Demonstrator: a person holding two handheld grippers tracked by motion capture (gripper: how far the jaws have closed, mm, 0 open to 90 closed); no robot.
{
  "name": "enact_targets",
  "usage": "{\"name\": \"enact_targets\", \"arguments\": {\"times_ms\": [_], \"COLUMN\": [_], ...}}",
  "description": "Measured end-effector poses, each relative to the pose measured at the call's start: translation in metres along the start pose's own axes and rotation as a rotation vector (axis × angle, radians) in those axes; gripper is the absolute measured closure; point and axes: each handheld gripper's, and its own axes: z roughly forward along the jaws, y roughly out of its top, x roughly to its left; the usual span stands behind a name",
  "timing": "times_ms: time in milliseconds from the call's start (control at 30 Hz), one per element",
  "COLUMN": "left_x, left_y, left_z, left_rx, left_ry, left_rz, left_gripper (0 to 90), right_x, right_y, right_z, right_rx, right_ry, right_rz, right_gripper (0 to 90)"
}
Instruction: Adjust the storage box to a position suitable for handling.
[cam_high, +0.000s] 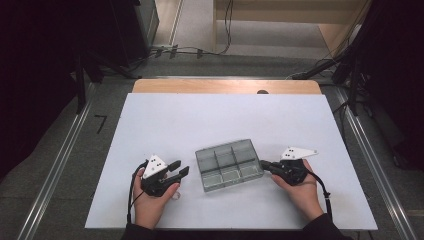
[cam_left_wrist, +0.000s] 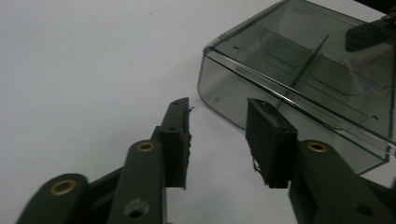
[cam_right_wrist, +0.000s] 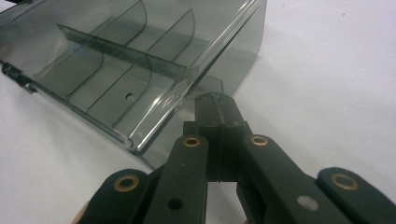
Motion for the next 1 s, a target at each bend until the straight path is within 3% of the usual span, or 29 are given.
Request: {"name": "enact_targets", "arguments": {"times_ms": [200, 267, 433, 1000], "left_x": [-0.002, -0.003, -0.007, -0.006], "left_y": [-0.002, -0.002, -0.003, -0.005], "left_z": [0.007, 0.008, 0.012, 0.008], "left_rx": [0.044, 0.052, 0.075, 0.085], "left_ry": [-0.064, -0.095, -0.135, -0.147], "left_rz": [-0.011, -0.009, 0.003, -0.007], "left_gripper": [77.0, 87.6, 89.7, 90.0], "right_x": [0.007, 0.011, 0.020, 0.048], "right_y": [-0.004, -0.007, -0.010, -0.022], "right_z": [-0.003, -0.005, -0.007, -0.017], "right_rx": [-0.001, 0.000, -0.003, -0.015], "right_ry": [0.027, 0.033, 0.032, 0.031], "right_rz": [0.016, 0.023, 0.016, 0.030], "right_gripper": [88.6, 88.7, 88.6, 88.8]}}
